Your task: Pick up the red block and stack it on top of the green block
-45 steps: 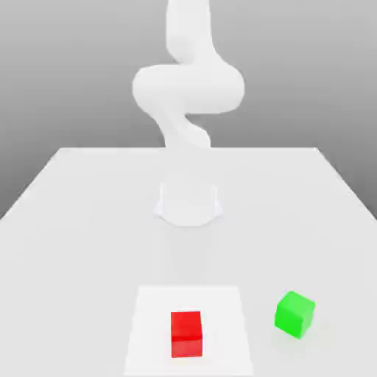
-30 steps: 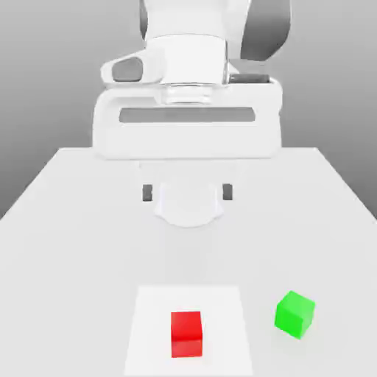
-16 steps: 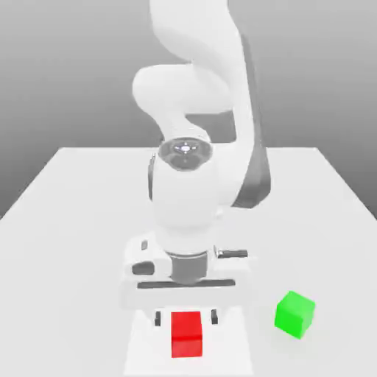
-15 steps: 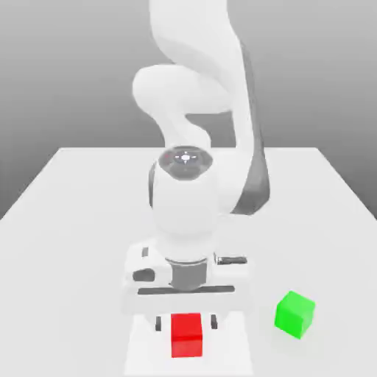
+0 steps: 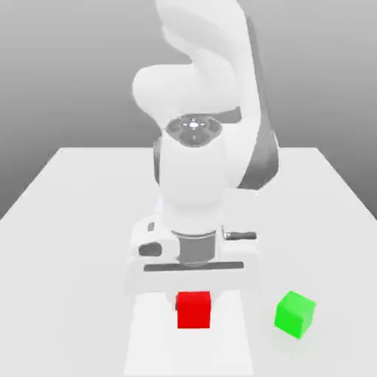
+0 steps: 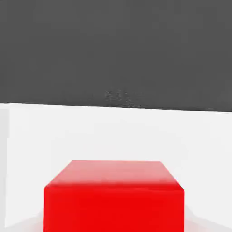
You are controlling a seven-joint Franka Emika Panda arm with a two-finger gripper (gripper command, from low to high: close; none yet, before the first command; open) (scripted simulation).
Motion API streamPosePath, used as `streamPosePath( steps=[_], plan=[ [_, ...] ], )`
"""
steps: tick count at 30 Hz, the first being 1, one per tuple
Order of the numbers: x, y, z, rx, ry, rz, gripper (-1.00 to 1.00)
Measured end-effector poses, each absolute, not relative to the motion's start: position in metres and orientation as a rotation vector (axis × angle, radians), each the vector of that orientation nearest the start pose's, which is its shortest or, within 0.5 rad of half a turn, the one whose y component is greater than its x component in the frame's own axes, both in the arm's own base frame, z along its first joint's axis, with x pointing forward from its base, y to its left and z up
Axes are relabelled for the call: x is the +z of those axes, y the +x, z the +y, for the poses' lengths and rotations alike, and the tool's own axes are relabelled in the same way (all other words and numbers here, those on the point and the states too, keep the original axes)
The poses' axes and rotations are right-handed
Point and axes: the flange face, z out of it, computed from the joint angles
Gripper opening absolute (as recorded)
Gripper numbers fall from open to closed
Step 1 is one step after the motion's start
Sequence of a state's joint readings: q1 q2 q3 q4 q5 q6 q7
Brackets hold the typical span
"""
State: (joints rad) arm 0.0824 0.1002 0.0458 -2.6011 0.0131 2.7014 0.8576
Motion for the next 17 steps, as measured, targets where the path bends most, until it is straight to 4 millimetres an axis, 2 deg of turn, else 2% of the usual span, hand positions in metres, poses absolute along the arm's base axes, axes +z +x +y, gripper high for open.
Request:
streamPosePath(
  steps=[4,7,8,13,14,17],
  plan=[
    [0.234,0.414,0.136,0.01,-2.93,1.105,-1.0],
    [0.244,0.39,0.184,0.004,-2.934,1.112,-1.0],
    [0.241,0.383,0.198,0.001,-2.942,1.096,-1.0],
    [0.191,0.387,0.191,-0.002,-2.921,1.155,-1.0],
    [0.184,0.386,0.191,-0.001,-2.921,1.155,1.0],
    [0.184,0.386,0.191,-0.001,-2.921,1.155,1.0]
  ],
)
